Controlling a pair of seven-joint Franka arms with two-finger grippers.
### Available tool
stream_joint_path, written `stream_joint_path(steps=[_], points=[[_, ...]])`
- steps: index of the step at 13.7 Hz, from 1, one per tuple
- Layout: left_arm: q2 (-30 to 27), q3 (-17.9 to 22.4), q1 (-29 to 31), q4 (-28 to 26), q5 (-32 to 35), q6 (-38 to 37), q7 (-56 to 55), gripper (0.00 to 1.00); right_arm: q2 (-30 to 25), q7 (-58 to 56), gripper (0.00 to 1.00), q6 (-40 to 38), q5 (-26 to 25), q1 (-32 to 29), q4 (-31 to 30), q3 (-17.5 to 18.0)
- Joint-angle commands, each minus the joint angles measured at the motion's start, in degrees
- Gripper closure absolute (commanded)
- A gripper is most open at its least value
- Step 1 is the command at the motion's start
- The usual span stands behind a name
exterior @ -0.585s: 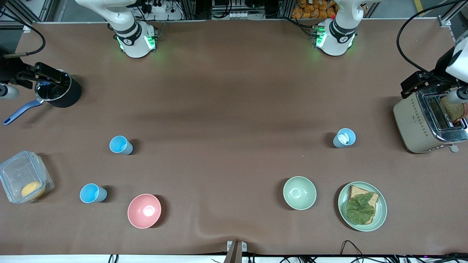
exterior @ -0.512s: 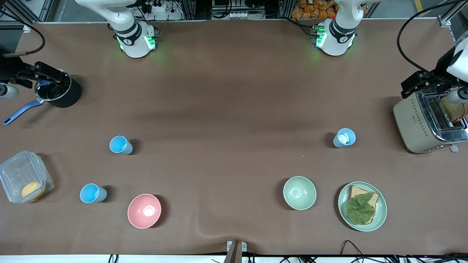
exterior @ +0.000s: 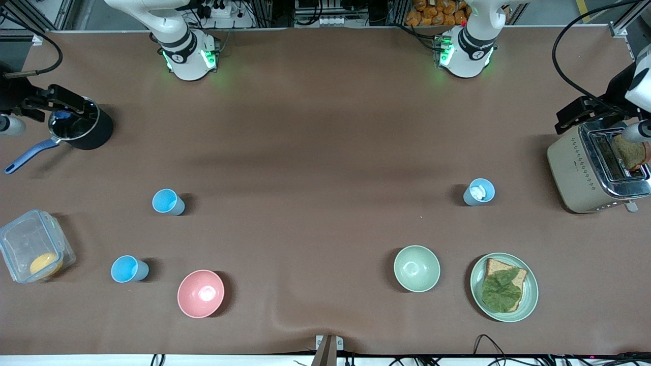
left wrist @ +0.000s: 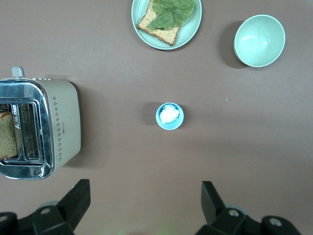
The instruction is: Stack blue cups with both arms
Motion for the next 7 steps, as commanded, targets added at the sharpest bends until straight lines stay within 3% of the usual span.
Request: stream_joint_path(steps=[1,7], points=[[0.44,0.64,-0.18,1.23,-1.01,-1.37,1.07,0.00,-0.83,-0.20,0.00,0.69,-0.16,0.58,-3.12,-0.59],[0.87,0.46,-0.36,1.05,-1.01,-1.45,1.06,0.00,7.15,-0.20,0.00,3.49,0.11,1.54,-4.97,-0.41]])
